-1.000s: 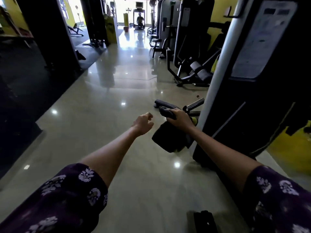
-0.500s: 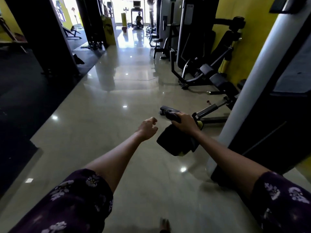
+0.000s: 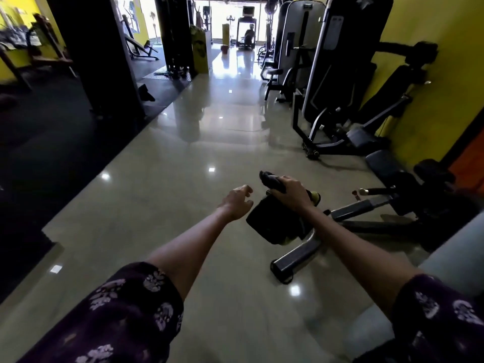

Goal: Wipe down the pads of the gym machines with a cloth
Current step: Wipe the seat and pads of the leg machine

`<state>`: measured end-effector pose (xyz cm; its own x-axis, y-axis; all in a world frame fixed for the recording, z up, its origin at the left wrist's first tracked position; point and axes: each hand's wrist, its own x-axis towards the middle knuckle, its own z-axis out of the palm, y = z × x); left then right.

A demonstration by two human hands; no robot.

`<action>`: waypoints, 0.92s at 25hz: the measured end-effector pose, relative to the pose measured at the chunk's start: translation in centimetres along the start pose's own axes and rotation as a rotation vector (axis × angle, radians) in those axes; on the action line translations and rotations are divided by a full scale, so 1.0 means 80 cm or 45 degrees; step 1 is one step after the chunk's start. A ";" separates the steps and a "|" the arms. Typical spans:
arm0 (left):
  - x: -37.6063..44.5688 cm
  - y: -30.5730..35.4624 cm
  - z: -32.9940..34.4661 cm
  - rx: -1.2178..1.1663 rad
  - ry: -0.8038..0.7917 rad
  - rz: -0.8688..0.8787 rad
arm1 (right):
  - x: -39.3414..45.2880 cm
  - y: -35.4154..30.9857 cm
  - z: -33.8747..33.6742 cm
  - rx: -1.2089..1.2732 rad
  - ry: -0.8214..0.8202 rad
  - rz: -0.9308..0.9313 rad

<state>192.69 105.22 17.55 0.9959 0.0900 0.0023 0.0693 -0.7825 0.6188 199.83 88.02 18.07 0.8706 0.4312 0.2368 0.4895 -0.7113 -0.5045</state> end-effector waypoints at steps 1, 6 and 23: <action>0.030 -0.007 0.000 -0.009 0.004 -0.005 | 0.030 0.008 0.007 0.001 -0.002 0.001; 0.201 -0.061 -0.009 0.008 -0.021 0.027 | 0.180 0.055 0.046 -0.015 -0.001 0.019; 0.770 -0.127 -0.068 0.168 -0.185 0.200 | 0.686 0.223 0.084 -0.118 0.105 0.171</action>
<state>252.99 122.06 15.70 0.9922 -0.1215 -0.0287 -0.0898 -0.8543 0.5119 256.03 102.68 16.51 0.9277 0.2847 0.2417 0.3677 -0.8089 -0.4587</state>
